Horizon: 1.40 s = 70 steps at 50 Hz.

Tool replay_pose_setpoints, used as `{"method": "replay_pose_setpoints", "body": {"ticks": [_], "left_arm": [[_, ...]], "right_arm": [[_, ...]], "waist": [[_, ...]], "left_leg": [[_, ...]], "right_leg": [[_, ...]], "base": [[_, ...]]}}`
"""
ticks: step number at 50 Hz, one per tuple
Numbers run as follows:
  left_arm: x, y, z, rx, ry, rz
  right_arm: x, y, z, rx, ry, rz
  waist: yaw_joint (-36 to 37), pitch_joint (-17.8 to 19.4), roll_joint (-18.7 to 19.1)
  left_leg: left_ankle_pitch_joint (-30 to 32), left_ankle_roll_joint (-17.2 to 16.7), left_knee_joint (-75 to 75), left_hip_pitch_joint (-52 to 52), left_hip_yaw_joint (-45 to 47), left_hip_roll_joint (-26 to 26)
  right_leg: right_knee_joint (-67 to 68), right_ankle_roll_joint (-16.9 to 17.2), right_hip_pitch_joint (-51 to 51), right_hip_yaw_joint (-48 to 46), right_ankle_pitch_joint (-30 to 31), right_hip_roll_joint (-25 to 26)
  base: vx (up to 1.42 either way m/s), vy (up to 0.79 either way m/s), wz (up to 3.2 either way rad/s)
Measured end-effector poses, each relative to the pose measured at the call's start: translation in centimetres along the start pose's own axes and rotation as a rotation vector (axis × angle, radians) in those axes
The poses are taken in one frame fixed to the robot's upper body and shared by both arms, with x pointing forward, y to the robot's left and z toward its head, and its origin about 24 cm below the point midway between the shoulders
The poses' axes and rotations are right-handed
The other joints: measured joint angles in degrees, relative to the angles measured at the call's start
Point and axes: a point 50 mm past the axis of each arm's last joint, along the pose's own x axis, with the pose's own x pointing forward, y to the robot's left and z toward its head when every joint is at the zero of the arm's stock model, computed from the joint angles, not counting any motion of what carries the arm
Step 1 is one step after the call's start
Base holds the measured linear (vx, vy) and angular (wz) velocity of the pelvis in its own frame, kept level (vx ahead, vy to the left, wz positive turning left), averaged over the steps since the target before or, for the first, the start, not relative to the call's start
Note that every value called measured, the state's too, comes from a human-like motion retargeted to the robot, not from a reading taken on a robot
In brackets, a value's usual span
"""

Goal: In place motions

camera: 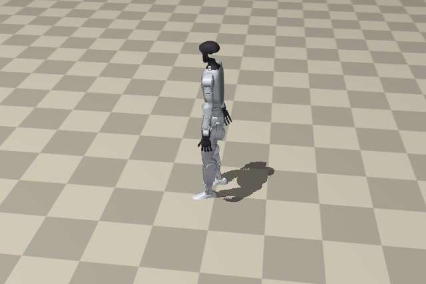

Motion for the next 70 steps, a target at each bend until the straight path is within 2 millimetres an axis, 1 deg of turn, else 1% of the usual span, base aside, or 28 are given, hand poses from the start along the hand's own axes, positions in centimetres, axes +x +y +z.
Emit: {"method": "replay_pose_setpoints", "body": {"ticks": [3,7,9,11,12,14,17,20,22,24,26,28,29,30,32,33,35,40,44,47,53,57,59,62,64,65,67,70], "left_arm": [[0.0,-0.2,0.3,-0.014,-0.024,0.018],[0.0,-0.2,-0.5,-0.074,-0.004,-0.005],[-0.1,0.4,-1.0,-0.081,0.014,-0.011],[-0.2,1.4,-1.7,-0.067,0.034,0.023],[-0.3,1.9,-2.2,-0.058,0.047,0.052],[-0.5,2.8,-3.3,-0.054,0.083,0.108],[-0.9,3.4,-5.3,-0.097,0.142,0.142],[-1.1,3.1,-7.3,-0.165,0.202,0.130],[-1.3,2.6,-8.7,-0.219,0.241,0.123],[-1.6,1.8,-10.1,-0.287,0.277,0.120],[-1.8,0.5,-11.5,-0.377,0.315,0.111],[-2.0,-1.2,-12.7,-0.471,0.352,0.094],[-2.1,-2.3,-13.4,-0.531,0.375,0.079],[-2.4,-3.6,-14.1,-0.599,0.402,0.063],[-2.7,-5.5,-14.7,-0.692,0.437,0.034],[-2.7,-6.2,-14.8,-0.730,0.448,0.024],[-2.7,-7.1,-14.5,-0.776,0.444,0.007],[-2.0,-6.7,-12.9,-0.710,0.365,-0.039],[-1.3,-4.9,-11.2,-0.631,0.291,-0.011],[-1.0,-3.3,-9.8,-0.586,0.235,0.022],[-0.5,-0.9,-7.3,-0.564,0.122,0.060],[-0.5,-0.4,-7.0,-0.579,0.098,0.066],[-0.6,-0.4,-7.1,-0.586,0.105,0.063],[-0.6,-0.5,-7.3,-0.582,0.123,0.050],[-0.6,-0.6,-7.3,-0.570,0.131,0.045],[-0.6,-0.5,-7.3,-0.562,0.132,0.044],[-0.6,-0.2,-6.9,-0.526,0.130,0.045],[-0.5,0.4,-5.9,-0.458,0.123,0.056]], "right_arm": [[0.1,0.1,-1.7,-0.002,0.054,0.015],[0.1,-0.4,-2.7,-0.068,0.077,-0.016],[0.1,-0.9,-2.8,-0.102,0.076,-0.033],[0.0,-1.5,-2.8,-0.127,0.073,-0.037],[-0.1,-1.7,-2.8,-0.135,0.073,-0.038],[-0.1,-2.3,-2.8,-0.146,0.077,-0.050],[-0.2,-2.9,-2.7,-0.149,0.075,-0.098],[-0.3,-3.1,-2.4,-0.131,0.052,-0.141],[-0.2,-3.0,-2.1,-0.112,0.031,-0.143],[-0.2,-2.7,-1.6,-0.093,0.016,-0.124],[-0.2,-2.3,-0.8,-0.079,0.002,-0.097],[-0.2,-2.1,-0.2,-0.072,-0.015,-0.080],[-0.2,-2.0,0.3,-0.067,-0.029,-0.075],[-0.3,-1.9,0.8,-0.060,-0.045,-0.070],[-0.3,-1.6,1.8,-0.048,-0.086,-0.065],[-0.4,-1.3,2.5,-0.045,-0.114,-0.060],[-0.6,-0.9,4.1,-0.037,-0.176,-0.045],[-1.2,0.3,7.0,-0.066,-0.267,0.037],[-1.7,1.1,8.8,-0.152,-0.315,0.113],[-1.9,1.6,9.4,-0.222,-0.331,0.151],[-1.5,1.5,8.2,-0.267,-0.286,0.130],[-0.9,1.2,6.1,-0.264,-0.185,0.110],[-0.6,1.0,4.9,-0.252,-0.136,0.103],[-0.3,0.9,3.2,-0.215,-0.078,0.092],[-0.1,1.0,2.2,-0.180,-0.050,0.089],[-0.1,1.2,1.7,-0.161,-0.038,0.088],[0.1,1.8,0.6,-0.102,-0.014,0.100],[0.3,2.9,-0.5,-0.031,0.014,0.141]], "waist": [[6.45,0.44,-1.12],[9.82,1.33,-1.75],[11.38,2.30,-2.42],[12.88,3.06,-3.53],[13.56,3.24,-4.18],[14.45,3.15,-5.39],[13.45,1.99,-6.76],[11.30,0.30,-8.02],[10.95,-0.78,-9.66],[11.03,-1.77,-11.09],[11.37,-2.76,-11.57],[12.21,-3.49,-10.73],[12.69,-4.03,-10.25],[13.14,-4.70,-9.81],[11.76,-5.52,-9.27],[12.09,-5.35,-8.97],[12.88,-4.44,-9.03],[15.58,-3.15,-10.34],[18.21,-1.97,-11.37],[18.68,-2.64,-12.16],[19.93,-4.10,-13.89],[20.46,-5.27,-14.22],[20.01,-5.45,-13.22],[16.90,-5.27,-10.24],[13.52,-5.16,-8.36],[12.01,-5.16,-7.70],[8.57,-5.34,-6.72],[4.53,-4.26,-6.03]], "left_leg": [[3.12,-1.70,-0.23,-0.54,-4.88,-1.77],[5.07,-4.91,-1.54,-1.16,-10.13,-4.44],[5.01,-4.40,-2.19,-1.29,-11.17,-5.94],[3.24,-2.02,-2.93,-1.35,-9.62,-6.86],[1.75,-0.66,-3.40,-1.29,-6.62,-6.58],[-1.94,0.80,-4.63,-0.71,6.11,-3.55],[-6.20,1.09,-6.19,1.56,27.51,0.92],[-8.23,-0.58,-6.58,5.86,49.69,3.90],[-7.97,0.08,-6.16,9.55,63.43,4.42],[-6.42,2.14,-6.05,12.56,69.50,3.85],[-2.26,2.95,-6.02,13.48,65.71,4.00],[3.39,0.71,-7.49,14.52,63.87,4.54],[4.54,-0.14,-9.36,15.17,66.28,3.65],[4.84,-0.63,-11.63,15.84,69.92,2.21],[4.93,1.29,-12.78,13.23,61.37,0.96],[4.83,1.63,-13.14,13.22,63.40,0.48],[4.50,2.41,-13.28,12.47,59.59,-0.28],[3.83,2.29,-12.32,12.52,59.91,-0.97],[2.79,2.16,-12.15,13.23,59.22,-1.60],[1.80,2.09,-11.95,13.17,57.95,-2.13],[-0.45,1.09,-11.69,13.58,55.16,-2.81],[-2.17,0.14,-12.02,14.89,53.57,-2.90],[-3.02,-0.02,-12.15,15.79,52.27,-2.04],[-3.70,-0.40,-11.96,17.38,49.75,0.86],[-3.76,-0.51,-11.61,17.85,46.96,2.71],[-3.67,-0.58,-11.40,17.85,45.67,3.39],[-2.83,-1.46,-10.76,17.10,42.61,4.76],[-1.46,-2.23,-9.40,15.56,35.48,6.54]], "right_leg": [[0.30,0.60,1.99,-5.73,-1.12,-2.24],[-1.39,0.04,5.93,-17.77,-2.68,-3.09],[-2.05,0.26,8.00,-22.77,-3.55,-3.92],[-2.40,0.68,9.52,-27.50,-4.38,-5.19],[-2.58,0.96,10.14,-29.87,-4.74,-5.91],[-3.10,1.67,11.20,-34.75,-5.31,-7.17],[-4.37,3.17,12.40,-43.25,-5.87,-8.48],[-6.05,4.56,13.36,-51.70,-6.21,-9.18],[-6.93,5.29,13.83,-55.54,-6.19,-10.37],[-7.31,6.00,14.19,-58.36,-6.15,-11.42],[-7.36,6.54,14.37,-60.38,-6.08,-11.64],[-7.45,6.75,14.48,-61.46,-5.99,-10.54],[-7.50,6.85,14.51,-62.01,-5.78,-10.08],[-7.55,6.98,14.52,-62.64,-5.49,-9.75],[-7.72,7.41,14.77,-64.84,-4.75,-9.73],[-7.80,7.44,14.88,-64.89,-4.52,-9.31],[-7.83,7.61,15.24,-65.08,-4.19,-9.27],[-7.47,8.15,15.97,-66.71,-3.69,-10.68],[-6.89,8.17,16.80,-66.02,-3.47,-11.33],[-6.91,8.40,17.29,-66.95,-2.81,-11.49],[-6.61,9.12,18.89,-68.89,-1.07,-11.43],[-4.72,9.54,20.95,-70.47,1.11,-11.60],[-1.68,8.54,22.21,-69.28,3.23,-11.81],[7.03,5.30,23.39,-64.64,6.48,-12.66],[14.83,2.81,22.38,-59.92,5.84,-13.84],[18.38,2.68,21.35,-57.23,4.88,-14.38],[27.63,5.00,14.92,-47.00,0.47,-14.59],[33.07,6.33,9.07,-38.18,-3.38,-10.74]], "base": [[0.28,-0.25,1.98],[0.29,-0.21,2.85],[0.26,-0.13,2.73],[0.32,-0.08,2.64],[0.29,-0.07,2.63],[0.31,-0.07,2.75],[0.30,-0.07,3.18],[0.39,-0.04,3.10],[0.38,-0.06,2.36],[0.40,-0.06,1.87],[0.34,-0.05,1.38],[0.37,0.00,0.77],[0.34,0.01,0.60],[0.32,0.00,0.99],[0.31,-0.05,1.08],[0.21,-0.10,0.55],[0.13,-0.11,0.25],[0.18,-0.11,0.26],[0.22,-0.15,0.00],[0.31,-0.22,0.33],[0.39,-0.28,0.32],[0.49,-0.27,0.25],[0.47,-0.25,0.46],[0.45,-0.24,1.24],[0.40,-0.24,1.80],[0.38,-0.27,1.94],[0.31,-0.31,2.20],[0.17,-0.34,2.22]]}}
